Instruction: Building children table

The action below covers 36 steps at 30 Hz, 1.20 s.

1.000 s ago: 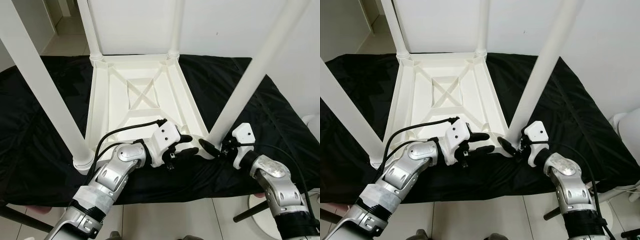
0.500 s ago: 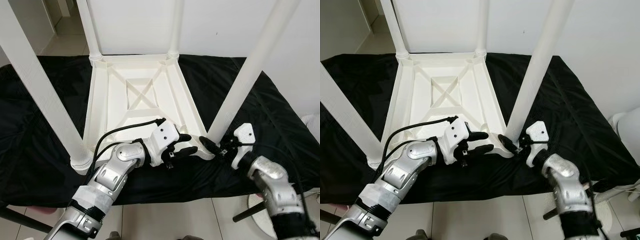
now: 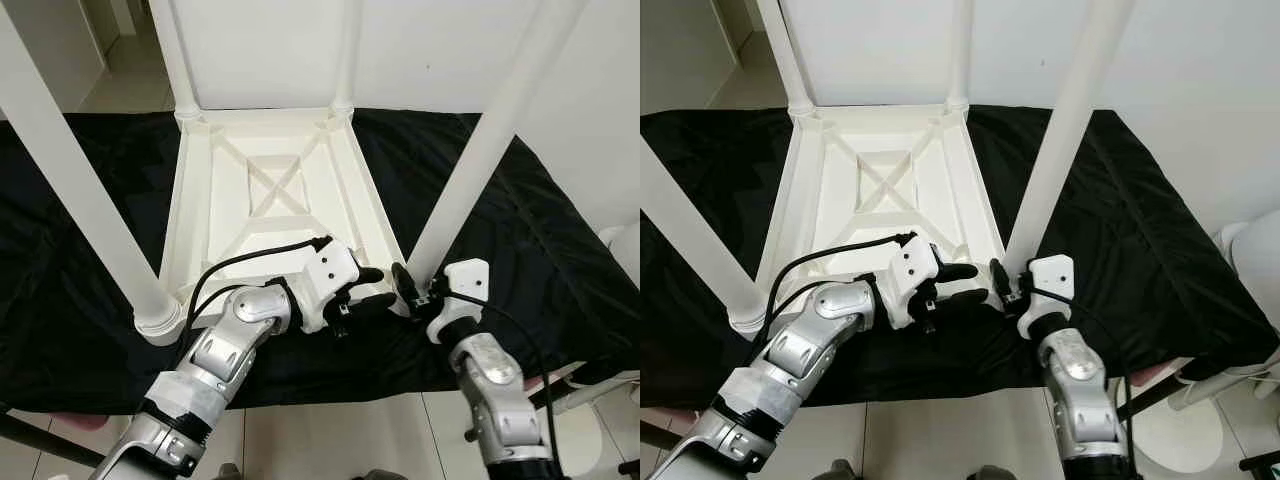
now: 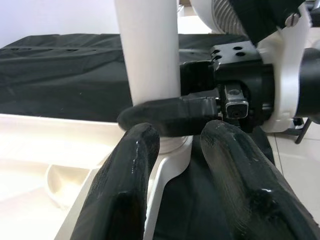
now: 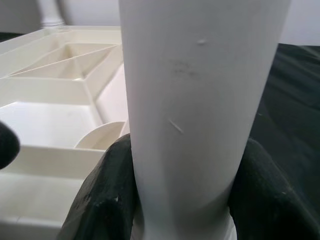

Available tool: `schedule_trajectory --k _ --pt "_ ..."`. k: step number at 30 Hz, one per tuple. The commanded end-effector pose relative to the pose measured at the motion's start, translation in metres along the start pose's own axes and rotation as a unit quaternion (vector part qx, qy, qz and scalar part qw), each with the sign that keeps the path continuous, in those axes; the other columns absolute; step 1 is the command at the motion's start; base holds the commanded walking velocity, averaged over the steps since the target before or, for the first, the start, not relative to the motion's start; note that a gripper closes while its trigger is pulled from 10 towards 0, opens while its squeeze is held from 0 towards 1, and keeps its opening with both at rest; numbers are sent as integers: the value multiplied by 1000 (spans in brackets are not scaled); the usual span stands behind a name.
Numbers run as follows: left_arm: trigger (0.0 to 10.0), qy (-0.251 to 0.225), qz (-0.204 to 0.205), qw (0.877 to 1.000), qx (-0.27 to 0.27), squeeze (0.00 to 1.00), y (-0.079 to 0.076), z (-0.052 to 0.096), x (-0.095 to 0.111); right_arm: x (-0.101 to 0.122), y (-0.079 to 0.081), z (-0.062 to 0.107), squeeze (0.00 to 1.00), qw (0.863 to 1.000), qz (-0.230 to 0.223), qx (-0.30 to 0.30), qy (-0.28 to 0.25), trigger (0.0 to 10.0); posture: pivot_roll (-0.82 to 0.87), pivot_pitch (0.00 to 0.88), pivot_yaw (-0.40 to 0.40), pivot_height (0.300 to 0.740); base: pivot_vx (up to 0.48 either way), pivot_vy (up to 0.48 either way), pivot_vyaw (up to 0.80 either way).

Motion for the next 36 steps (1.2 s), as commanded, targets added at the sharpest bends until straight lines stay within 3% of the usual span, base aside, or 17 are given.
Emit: schedule_trajectory --k 1,4,7,10,18,19,20,31,32,36 --pt "10000 0 -2 1000 -23 0 -5 0 2 5 -5 0 0 999 3 -32 -5 10000 -39 0 -1 740 0 0 0" --pt "10000 1 -3 1000 -23 0 -5 0 1 1 -4 2 0 996 -10 -83 10 10000 -36 0 0 740 0 0 0" --pt "10000 3 -4 1000 -24 0 -5 1 1 -1 11 1 0 991 -36 -126 18 10000 -30 0 -1 740 0 0 0" --pt "10000 3 -4 1000 -25 0 -6 1 1 5 24 -2 0 992 -50 -115 9 10000 -29 0 3 740 0 0 0" --pt "10000 3 -4 1000 -26 0 -6 1 1 7 21 0 0 993 -48 -109 7 10000 -30 0 -1 740 0 0 0" --pt "10000 4 -5 1000 -26 0 -6 1 1 7 19 1 671 993 -45 -110 5 10000 -30 0 -4 740 0 0 0" --pt "10000 4 -5 1000 -26 0 -7 1 1 8 15 4 1000 994 -46 -104 -1 10000 -28 0 -8 740 0 0 0" --pt "10000 6 -3 1000 -22 0 -7 4 0 4 -4 23 1000 999 -33 -12 -9 10000 -29 0 -9 740 0 0 0" --pt "10000 6 -3 1000 -22 0 -6 4 -1 3 -8 25 0 1000 -24 18 -6 10000 -31 0 -3 740 0 0 0" --pt "10000 9 -4 1000 -23 0 -5 5 -1 2 -19 26 0 997 4 72 -2 10000 -31 0 0 740 0 0 0"
Point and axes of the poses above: a point about 5 cm out from each wrist's last joint towards the gripper, its own z axis pointing back from the gripper into the wrist, its own x axis along the axis of the wrist's last joint, y = z × x, the point moved 5 cm from there along -z, pointing out of the wrist towards the gripper, and after that the axes turned 4 degrees about z, right-handed, at the moved point
